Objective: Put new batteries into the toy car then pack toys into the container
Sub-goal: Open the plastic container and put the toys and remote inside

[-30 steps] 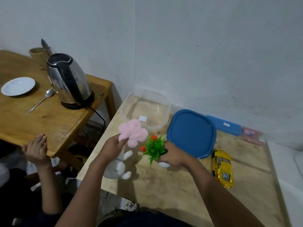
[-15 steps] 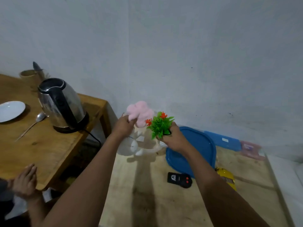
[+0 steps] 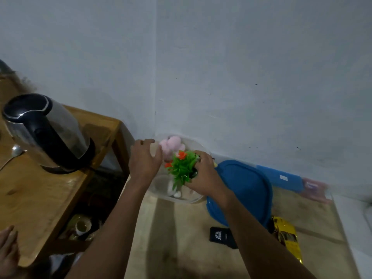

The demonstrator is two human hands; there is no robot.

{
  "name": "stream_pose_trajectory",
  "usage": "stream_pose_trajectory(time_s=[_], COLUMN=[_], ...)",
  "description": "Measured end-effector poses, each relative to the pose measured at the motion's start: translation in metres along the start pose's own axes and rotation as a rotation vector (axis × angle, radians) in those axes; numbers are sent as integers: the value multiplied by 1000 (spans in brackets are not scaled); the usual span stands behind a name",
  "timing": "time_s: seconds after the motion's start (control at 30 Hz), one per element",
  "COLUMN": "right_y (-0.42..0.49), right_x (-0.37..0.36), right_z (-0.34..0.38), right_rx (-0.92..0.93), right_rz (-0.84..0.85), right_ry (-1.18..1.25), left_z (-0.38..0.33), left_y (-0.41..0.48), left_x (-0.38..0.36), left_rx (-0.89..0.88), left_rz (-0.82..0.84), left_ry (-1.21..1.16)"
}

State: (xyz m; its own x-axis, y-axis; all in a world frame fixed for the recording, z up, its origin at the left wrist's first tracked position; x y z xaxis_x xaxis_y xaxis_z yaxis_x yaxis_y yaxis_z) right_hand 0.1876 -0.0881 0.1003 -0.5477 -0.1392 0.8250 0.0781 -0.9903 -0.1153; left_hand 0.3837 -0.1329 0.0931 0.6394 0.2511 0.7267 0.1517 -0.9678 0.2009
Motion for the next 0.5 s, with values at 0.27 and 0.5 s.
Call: stream_pose_trajectory(time_s=[0.27,0.5], right_y=[8,-9], right_x=[-46,-27], right_z=[-12,-5], right_rx=[34,74], right_rz=[160,-113], right_ry=[-351,-269], left_z=[53,56], left_y=[-16,-17], left_x=[-11,-18], left_rx=[170,196], left_rz=[145,156], left_ry=[-274,-271])
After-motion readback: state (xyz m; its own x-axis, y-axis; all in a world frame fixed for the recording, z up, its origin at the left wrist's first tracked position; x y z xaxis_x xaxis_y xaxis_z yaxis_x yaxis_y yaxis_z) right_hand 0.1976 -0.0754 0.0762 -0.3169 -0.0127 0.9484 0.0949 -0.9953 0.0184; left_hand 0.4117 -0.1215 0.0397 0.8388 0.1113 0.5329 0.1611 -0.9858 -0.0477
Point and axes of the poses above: each hand's wrist, its own y-axis towards the middle knuckle, its own x-axis out of the back of the hand, z = x × y, the point moved 5 cm from there along y, towards the middle knuckle, and after that the axes turned 5 degrees about -x, right-handed, at the moved point
